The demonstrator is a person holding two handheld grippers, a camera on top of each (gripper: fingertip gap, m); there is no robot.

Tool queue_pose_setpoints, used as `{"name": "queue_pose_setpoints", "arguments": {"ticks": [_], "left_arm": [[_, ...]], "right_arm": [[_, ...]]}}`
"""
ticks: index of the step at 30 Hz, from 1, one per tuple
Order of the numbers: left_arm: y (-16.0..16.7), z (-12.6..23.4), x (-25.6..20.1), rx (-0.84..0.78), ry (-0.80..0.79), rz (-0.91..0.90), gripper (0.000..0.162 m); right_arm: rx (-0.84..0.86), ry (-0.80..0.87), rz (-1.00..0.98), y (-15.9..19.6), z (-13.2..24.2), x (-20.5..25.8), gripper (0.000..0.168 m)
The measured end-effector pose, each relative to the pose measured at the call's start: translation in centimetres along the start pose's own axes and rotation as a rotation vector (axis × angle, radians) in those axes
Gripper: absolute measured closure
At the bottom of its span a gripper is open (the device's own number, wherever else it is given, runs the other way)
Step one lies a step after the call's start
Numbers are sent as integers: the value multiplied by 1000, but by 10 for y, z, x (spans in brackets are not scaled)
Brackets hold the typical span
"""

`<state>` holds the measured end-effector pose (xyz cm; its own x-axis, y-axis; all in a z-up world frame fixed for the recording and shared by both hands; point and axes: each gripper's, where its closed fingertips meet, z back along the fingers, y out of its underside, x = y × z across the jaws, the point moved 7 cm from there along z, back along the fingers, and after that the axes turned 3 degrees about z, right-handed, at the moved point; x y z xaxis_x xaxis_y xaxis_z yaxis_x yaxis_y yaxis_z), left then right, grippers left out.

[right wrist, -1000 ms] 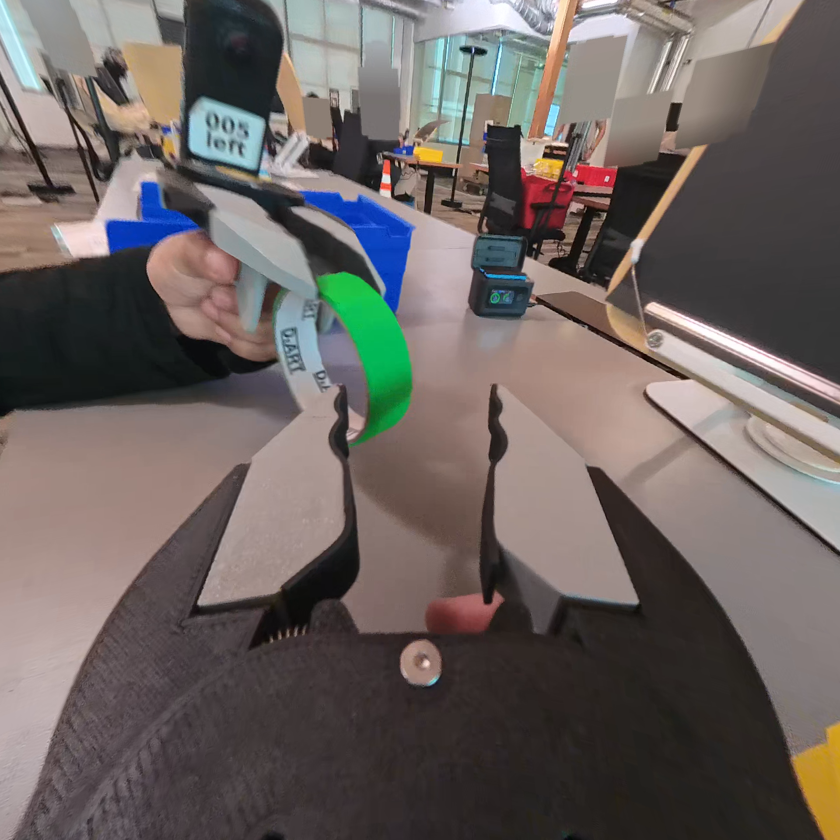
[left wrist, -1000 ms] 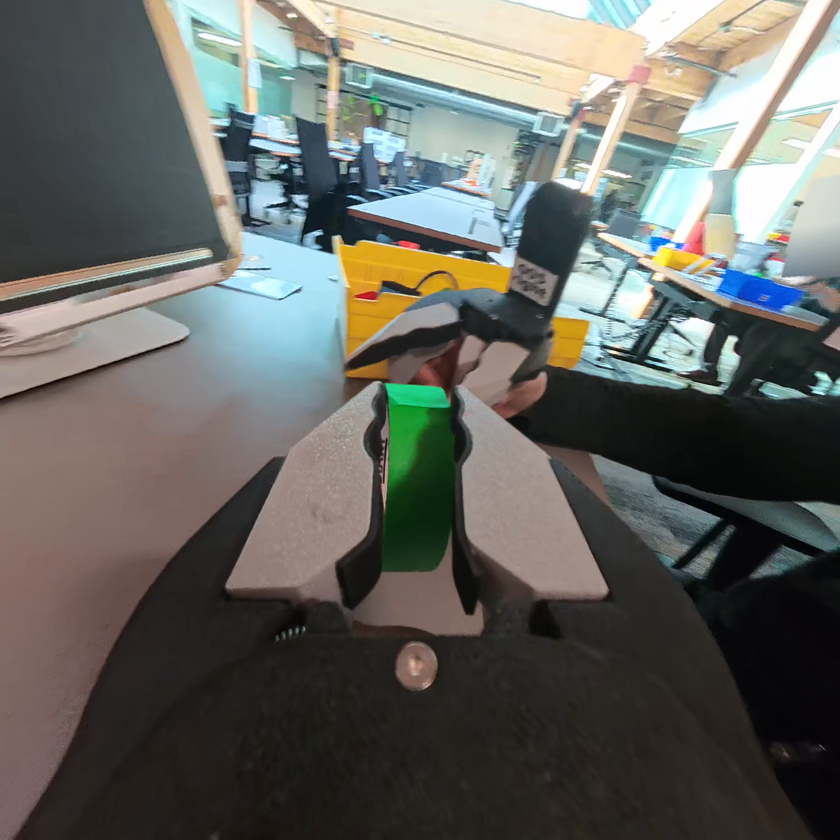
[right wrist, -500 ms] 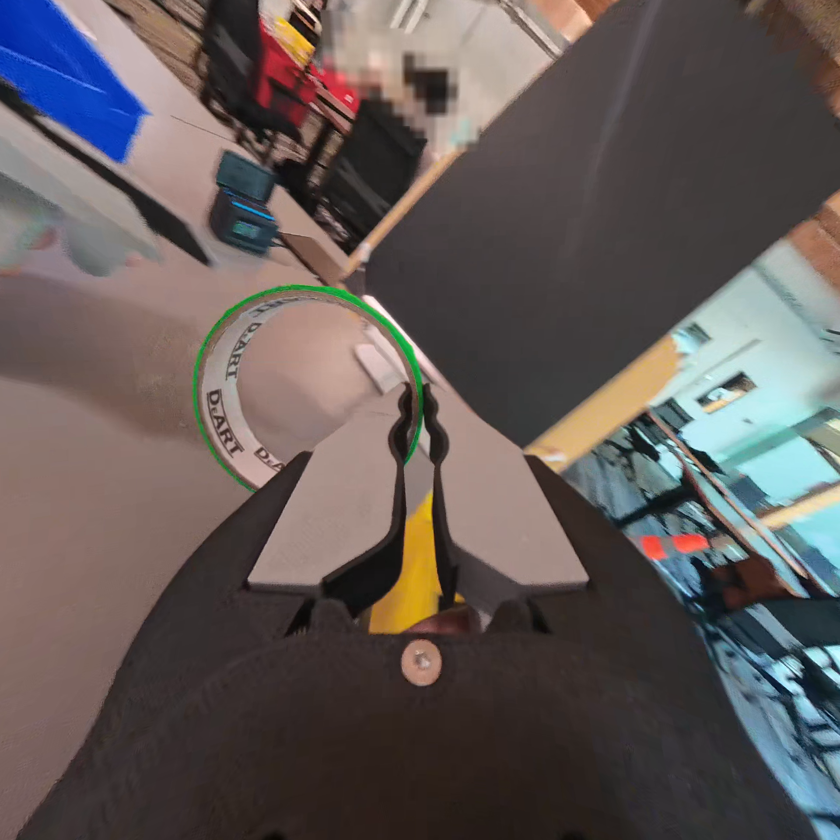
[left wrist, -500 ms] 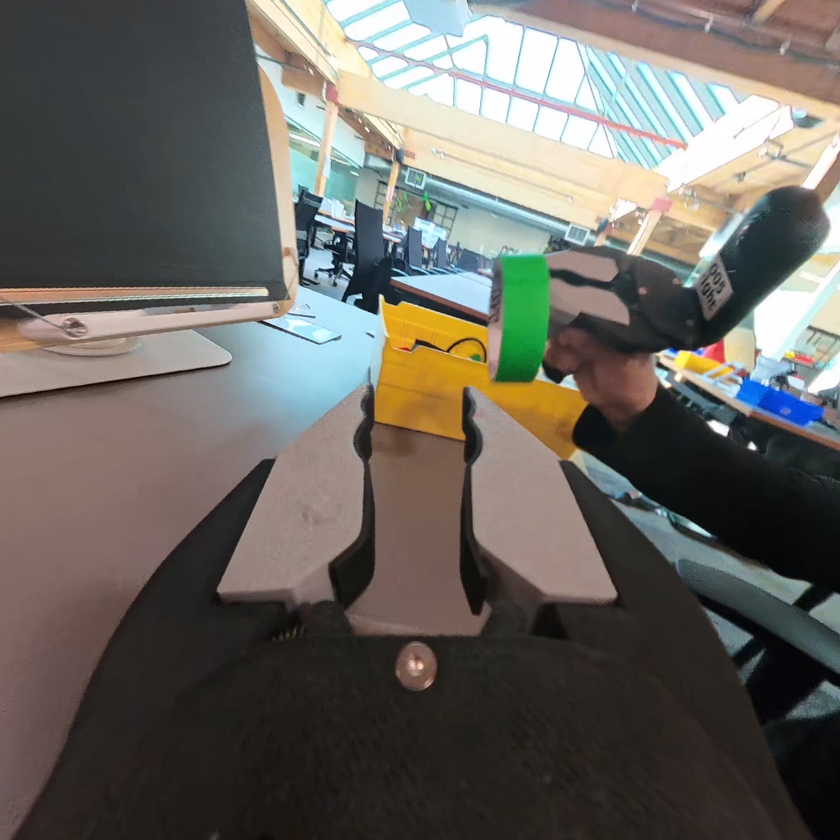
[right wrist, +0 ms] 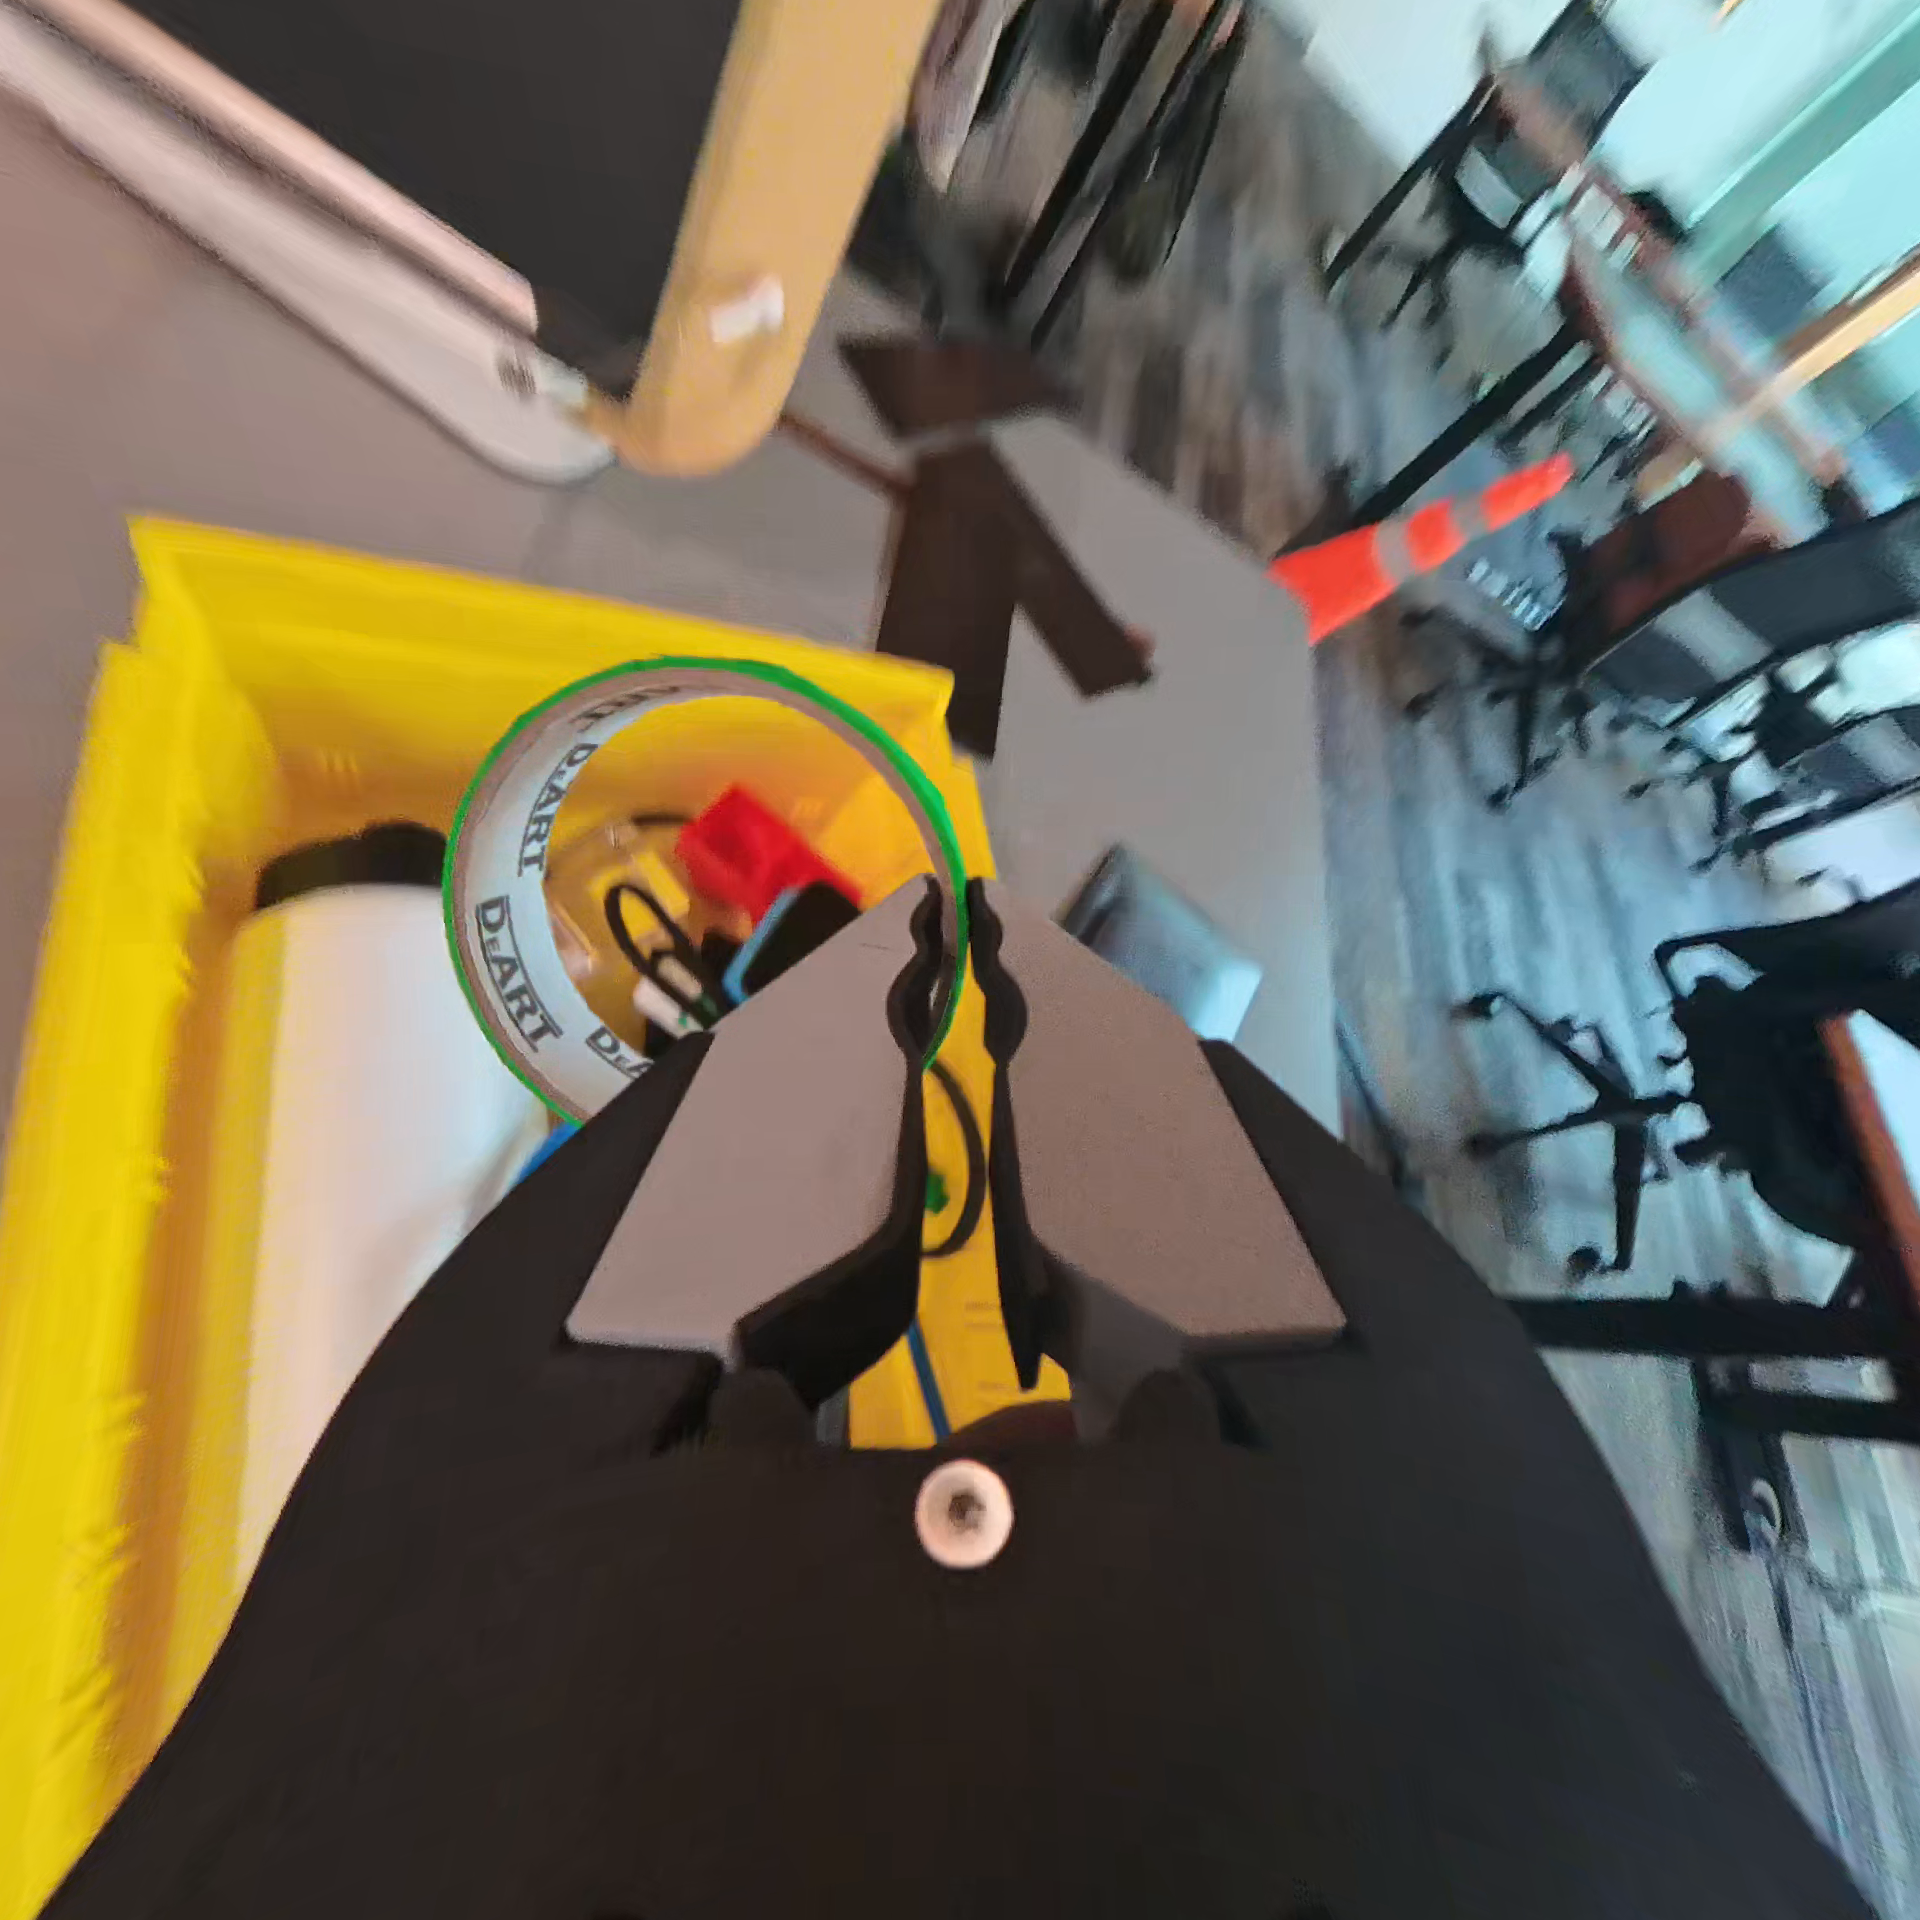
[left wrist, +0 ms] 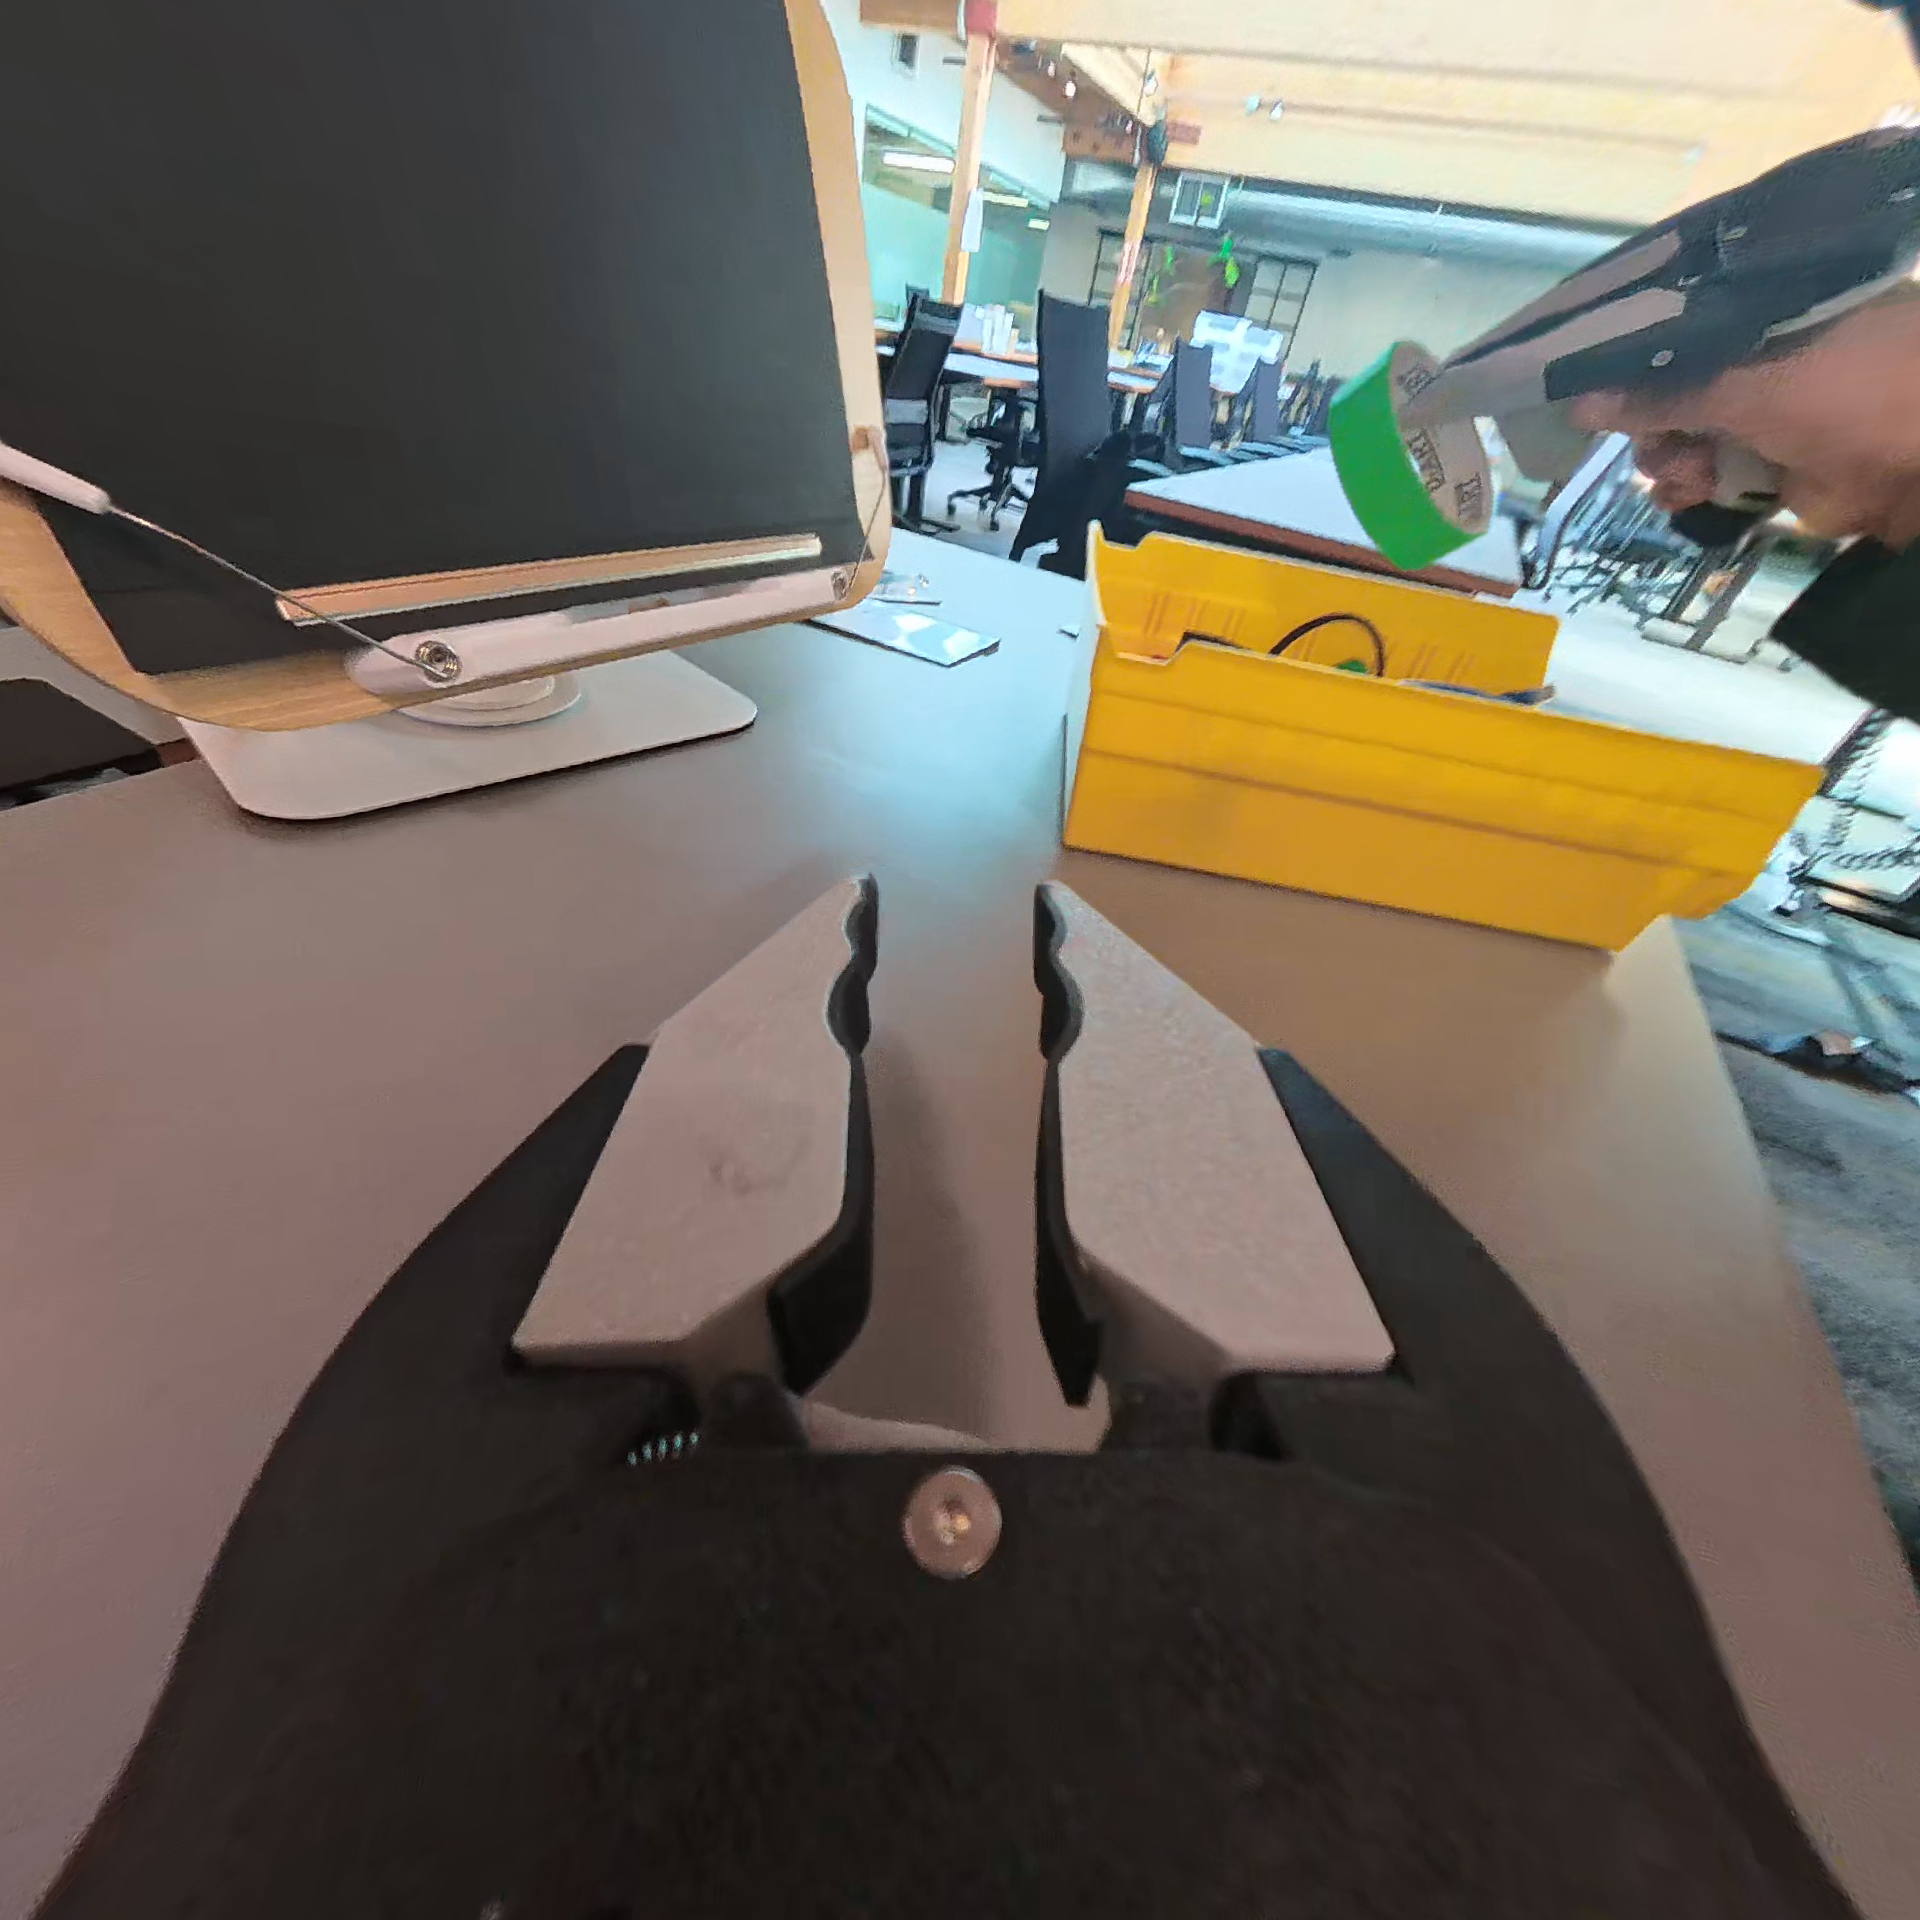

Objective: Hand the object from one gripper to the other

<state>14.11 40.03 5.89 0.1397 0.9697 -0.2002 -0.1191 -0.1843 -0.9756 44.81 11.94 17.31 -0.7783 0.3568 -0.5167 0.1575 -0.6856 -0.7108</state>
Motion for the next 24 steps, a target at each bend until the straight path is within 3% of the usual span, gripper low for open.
{"name": "queue_pose_setpoints", "arguments": {"ticks": [1,4,6,10,13,19,22,24], "left_arm": [[2,-1,0,14,-12,-13,136],[6,-3,1,42,-32,-43,137],[8,-4,1,53,-34,-51,137],[8,-5,0,60,-38,-61,137],[8,-6,0,63,-54,-82,138],[6,-1,8,40,-159,-179,139],[5,2,10,16,-177,-171,144],[3,4,12,-2,-200,-172,141]], "right_arm": [[56,-25,-5,12,-9,2,167],[188,-144,-32,38,-30,16,153],[185,-149,-69,35,-31,14,144],[9,-70,-107,-5,-11,5,138],[-78,-117,-88,-40,-1,24,126],[-385,-539,-165,-106,6,147,112],[-466,-719,-241,-116,-13,218,112],[-460,-750,-223,-113,-40,258,111]]}}
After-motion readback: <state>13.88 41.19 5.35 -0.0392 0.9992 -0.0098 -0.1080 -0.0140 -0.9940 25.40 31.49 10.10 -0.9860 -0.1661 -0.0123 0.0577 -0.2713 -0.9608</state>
